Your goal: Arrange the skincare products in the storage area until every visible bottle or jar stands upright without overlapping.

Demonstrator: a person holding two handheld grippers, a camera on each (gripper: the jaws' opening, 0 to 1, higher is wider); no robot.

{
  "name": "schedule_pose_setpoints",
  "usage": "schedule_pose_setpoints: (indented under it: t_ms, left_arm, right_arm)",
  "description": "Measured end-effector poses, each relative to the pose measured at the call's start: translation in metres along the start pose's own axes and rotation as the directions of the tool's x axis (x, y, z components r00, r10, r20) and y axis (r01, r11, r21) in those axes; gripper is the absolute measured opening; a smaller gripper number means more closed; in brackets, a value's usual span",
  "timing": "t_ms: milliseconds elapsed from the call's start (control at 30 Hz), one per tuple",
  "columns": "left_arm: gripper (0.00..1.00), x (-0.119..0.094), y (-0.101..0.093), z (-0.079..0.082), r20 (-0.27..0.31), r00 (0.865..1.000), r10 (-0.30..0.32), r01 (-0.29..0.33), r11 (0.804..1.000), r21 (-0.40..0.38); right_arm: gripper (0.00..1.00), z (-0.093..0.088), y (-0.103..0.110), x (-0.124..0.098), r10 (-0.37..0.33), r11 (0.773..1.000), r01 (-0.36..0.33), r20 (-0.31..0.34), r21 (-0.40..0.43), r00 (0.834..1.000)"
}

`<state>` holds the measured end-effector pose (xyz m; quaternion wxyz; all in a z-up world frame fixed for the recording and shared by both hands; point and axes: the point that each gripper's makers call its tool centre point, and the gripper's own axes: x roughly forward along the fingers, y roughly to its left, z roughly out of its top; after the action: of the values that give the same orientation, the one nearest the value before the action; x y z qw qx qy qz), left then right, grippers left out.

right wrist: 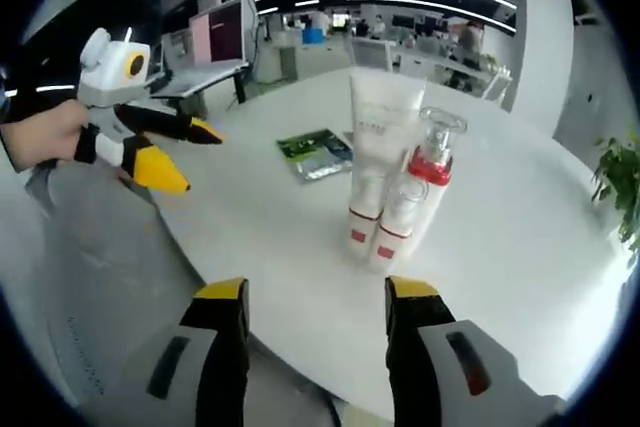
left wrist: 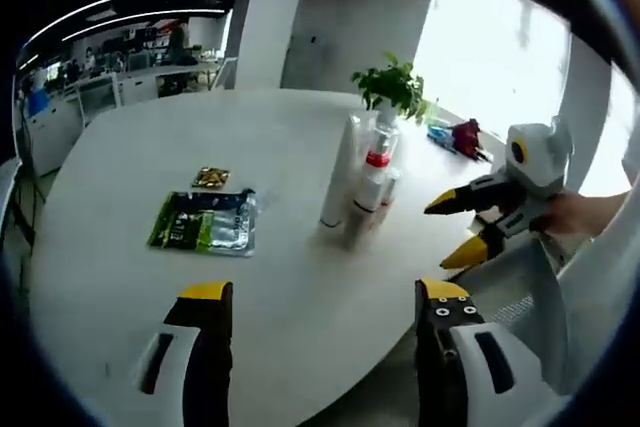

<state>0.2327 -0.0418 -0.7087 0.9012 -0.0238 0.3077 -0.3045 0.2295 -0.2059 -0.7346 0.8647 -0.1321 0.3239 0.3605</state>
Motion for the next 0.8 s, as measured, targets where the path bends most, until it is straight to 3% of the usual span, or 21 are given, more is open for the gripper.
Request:
schedule_pose_setpoints:
  t_ms: [267,533,800]
  left_arm:
    - [0.77,-0.028,0.019,-0.006,0.013,0.999,0.041,-0.041,0.999,-0.007]
    - [0.85,-0.044,0.017,-0.004,0.018,0.999,0.04,-0.04,0.999,-0.009]
    - [0.94,-0.052,0.012,-0.005,0.035,0.999,-0.001,0.003,0.999,-0.033]
  right_arm:
    - [0.61,0.002,-0.007,-0.014,-0.013,0.999,0.012,0.015,0.032,1.0]
    - [0.68,0.004,-0.009,-0.031,-0.01,0.997,0.007,0.042,0.082,0.999]
    - [0.77,0.008,-0.004,-0.038,0.034,0.995,-0.04,0.066,0.088,0.997]
